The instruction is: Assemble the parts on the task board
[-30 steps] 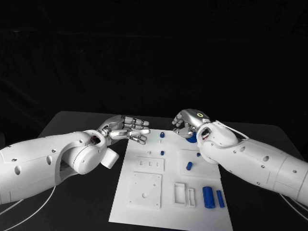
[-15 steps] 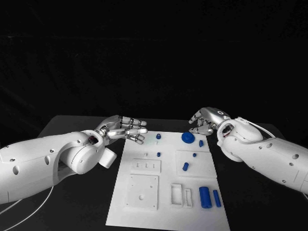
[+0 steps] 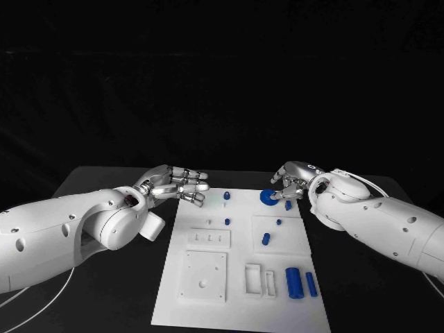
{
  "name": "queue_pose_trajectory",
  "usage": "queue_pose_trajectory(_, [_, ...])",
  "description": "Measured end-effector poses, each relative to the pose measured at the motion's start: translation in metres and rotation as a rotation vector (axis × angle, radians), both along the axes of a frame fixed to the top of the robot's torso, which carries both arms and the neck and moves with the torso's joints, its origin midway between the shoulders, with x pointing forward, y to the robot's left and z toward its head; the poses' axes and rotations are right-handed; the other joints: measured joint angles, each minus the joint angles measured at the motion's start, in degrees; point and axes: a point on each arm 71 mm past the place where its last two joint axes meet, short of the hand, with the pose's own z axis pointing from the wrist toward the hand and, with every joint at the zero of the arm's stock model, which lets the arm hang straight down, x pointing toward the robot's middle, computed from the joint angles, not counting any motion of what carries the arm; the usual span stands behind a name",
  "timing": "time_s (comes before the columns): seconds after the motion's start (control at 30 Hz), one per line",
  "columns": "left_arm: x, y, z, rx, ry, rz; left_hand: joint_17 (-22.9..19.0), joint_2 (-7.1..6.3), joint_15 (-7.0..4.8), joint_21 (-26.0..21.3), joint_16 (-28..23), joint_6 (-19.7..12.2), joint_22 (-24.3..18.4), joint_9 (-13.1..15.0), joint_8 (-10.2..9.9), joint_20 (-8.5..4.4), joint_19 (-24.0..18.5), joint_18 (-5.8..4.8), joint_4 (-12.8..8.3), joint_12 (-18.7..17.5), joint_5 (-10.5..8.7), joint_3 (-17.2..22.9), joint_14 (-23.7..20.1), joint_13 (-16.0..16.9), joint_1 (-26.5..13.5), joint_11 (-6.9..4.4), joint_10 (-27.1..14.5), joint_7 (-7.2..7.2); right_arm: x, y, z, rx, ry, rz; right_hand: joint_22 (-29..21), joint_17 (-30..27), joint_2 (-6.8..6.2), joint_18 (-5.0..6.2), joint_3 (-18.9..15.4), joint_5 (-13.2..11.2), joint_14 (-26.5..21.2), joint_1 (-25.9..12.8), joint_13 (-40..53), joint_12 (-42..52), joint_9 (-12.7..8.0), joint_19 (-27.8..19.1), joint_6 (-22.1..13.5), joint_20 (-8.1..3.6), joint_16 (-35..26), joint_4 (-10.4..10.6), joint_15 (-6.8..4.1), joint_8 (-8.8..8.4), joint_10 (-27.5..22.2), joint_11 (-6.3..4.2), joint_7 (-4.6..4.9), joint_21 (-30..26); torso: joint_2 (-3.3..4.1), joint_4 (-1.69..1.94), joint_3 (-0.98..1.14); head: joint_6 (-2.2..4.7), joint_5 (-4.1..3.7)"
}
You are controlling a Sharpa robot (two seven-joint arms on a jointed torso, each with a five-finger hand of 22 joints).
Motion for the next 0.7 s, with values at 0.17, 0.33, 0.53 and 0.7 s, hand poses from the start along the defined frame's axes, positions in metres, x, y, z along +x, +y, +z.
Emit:
queue_pose_trajectory(0.17, [0.000,-0.003,0.000,-0.001,0.000,-0.006,0.00,0.00,0.00,0.01,0.00,0.00,0.00,0.00,0.00,0.00,0.00,0.00,0.00,0.00,0.00,0.00,0.00,0.00,0.00,0.00,0.00,0.00,0.006,0.003,-0.006,-0.010,0.029,-0.010,0.00,0.27,0.20,0.00,0.12,0.00,0.00,0.20,-0.10,-0.79,0.00,-0.18,1.06,0.18,-0.35,-0.12,0.00,0.00,0.00,0.00,-0.13,0.23,0.08,0.14,-0.01,-0.08,-0.16])
queue_pose_trajectory(0.33, [0.000,-0.005,0.000,-0.002,0.000,-0.010,0.06,0.23,0.00,0.23,0.00,-0.54,0.00,0.00,0.00,0.01,0.01,0.90,-0.17,0.00,0.00,0.17,0.00,-0.01,-0.23,0.00,0.00,0.31,0.009,0.007,-0.010,-0.014,0.045,-0.014,-0.01,0.52,0.38,0.01,2.73,-0.95,0.00,0.38,-0.31,-0.95,0.01,-0.39,2.16,0.38,-0.56,-1.45,0.00,0.00,0.00,0.01,-0.20,0.91,0.13,0.25,0.01,-0.20,-0.30])
queue_pose_trajectory(0.53, [0.000,-0.007,0.000,-0.002,0.000,-0.013,0.18,0.56,0.00,0.52,0.26,-0.94,0.07,-0.07,0.00,0.01,0.01,0.90,-0.64,0.00,0.00,-0.30,0.00,-0.01,-0.56,0.00,0.00,0.71,0.012,0.009,-0.013,-0.017,0.054,-0.021,-0.01,0.80,0.21,0.01,3.26,-0.88,0.00,0.21,-0.19,-0.95,0.01,-0.39,2.55,0.38,-0.56,-1.67,0.00,0.00,0.00,0.01,-0.24,1.23,0.14,0.29,-0.02,-0.24,-0.40])
queue_pose_trajectory(0.7, [0.000,-0.008,0.000,-0.002,0.001,-0.016,0.18,0.56,0.00,0.52,0.26,-1.19,0.07,-0.06,0.00,0.01,0.01,0.89,-0.79,0.00,0.00,-0.15,0.00,-0.01,-0.56,0.21,-0.21,0.46,0.014,0.010,-0.015,-0.019,0.060,-0.022,-0.01,0.93,0.47,0.02,3.57,-0.43,0.00,-0.04,-0.05,-0.95,0.01,-0.39,2.57,0.38,-0.55,-1.98,0.00,0.00,0.00,0.01,-0.21,1.55,0.14,0.29,-0.05,-0.19,-0.29])
